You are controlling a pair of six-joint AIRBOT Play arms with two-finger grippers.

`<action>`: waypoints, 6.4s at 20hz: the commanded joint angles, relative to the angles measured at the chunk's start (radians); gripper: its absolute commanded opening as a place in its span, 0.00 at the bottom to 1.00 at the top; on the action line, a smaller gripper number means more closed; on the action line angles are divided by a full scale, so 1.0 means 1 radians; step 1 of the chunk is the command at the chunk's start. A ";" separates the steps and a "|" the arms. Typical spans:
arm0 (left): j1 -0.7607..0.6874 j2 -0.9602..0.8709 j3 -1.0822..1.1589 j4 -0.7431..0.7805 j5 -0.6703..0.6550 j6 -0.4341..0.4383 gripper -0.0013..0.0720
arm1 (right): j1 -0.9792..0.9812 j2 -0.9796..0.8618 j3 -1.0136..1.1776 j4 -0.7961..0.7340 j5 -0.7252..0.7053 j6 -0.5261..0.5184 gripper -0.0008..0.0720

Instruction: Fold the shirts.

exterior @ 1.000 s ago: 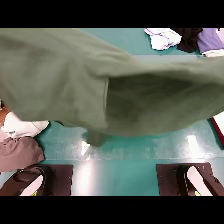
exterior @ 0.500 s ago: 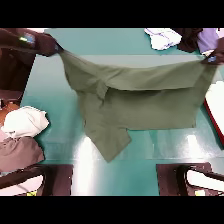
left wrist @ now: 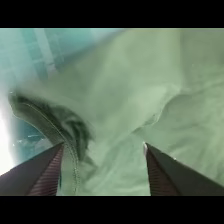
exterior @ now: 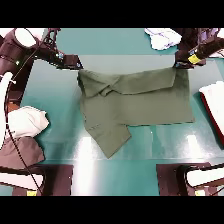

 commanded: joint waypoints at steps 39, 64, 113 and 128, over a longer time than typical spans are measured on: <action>-0.257 0.454 -1.054 -0.084 0.217 -0.136 0.06 | -0.133 0.241 -0.134 -0.007 0.279 -0.092 0.65; -0.254 0.755 -1.056 0.150 0.105 -0.274 0.06 | -0.386 0.510 -1.227 0.073 -0.205 -0.262 0.63; -0.254 0.755 0.485 -0.031 -0.074 -0.239 0.06 | -0.386 0.846 0.172 0.113 0.155 -0.056 0.04; -0.254 0.594 -0.168 0.385 -0.150 -0.160 0.06 | -0.363 0.423 0.027 0.170 0.375 0.057 0.03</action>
